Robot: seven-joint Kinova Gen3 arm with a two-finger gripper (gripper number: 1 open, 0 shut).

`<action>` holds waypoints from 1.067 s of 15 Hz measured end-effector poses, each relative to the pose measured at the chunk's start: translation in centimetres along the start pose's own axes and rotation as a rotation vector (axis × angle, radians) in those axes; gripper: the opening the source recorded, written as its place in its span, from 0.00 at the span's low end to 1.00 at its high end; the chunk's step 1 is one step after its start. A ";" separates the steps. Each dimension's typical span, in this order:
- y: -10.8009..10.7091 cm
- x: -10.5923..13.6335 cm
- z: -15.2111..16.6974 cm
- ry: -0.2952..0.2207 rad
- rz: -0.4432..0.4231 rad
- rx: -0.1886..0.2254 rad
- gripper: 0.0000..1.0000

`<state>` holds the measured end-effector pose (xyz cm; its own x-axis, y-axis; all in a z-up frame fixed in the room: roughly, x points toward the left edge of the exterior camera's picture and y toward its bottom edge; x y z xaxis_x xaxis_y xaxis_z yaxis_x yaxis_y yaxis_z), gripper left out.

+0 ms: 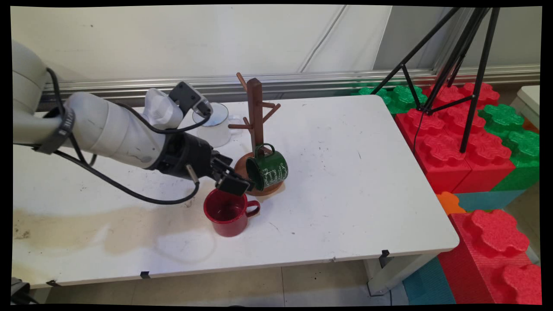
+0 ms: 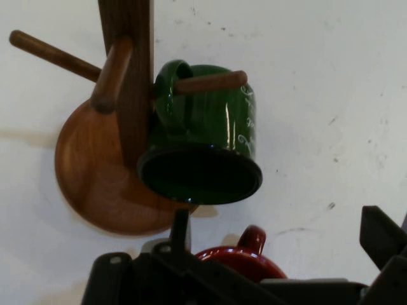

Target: Pick up the green mug from the rack

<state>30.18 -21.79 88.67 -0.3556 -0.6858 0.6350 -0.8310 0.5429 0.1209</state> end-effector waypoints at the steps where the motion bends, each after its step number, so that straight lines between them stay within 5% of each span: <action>1: 0.0 -0.1 0.4 0.007 -0.008 -0.005 1.00; 16: -0.6 -1.0 4.0 0.064 -0.084 -0.055 1.00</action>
<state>29.34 -23.41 84.89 -0.2563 -0.6983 0.6683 -0.8312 0.5121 0.2163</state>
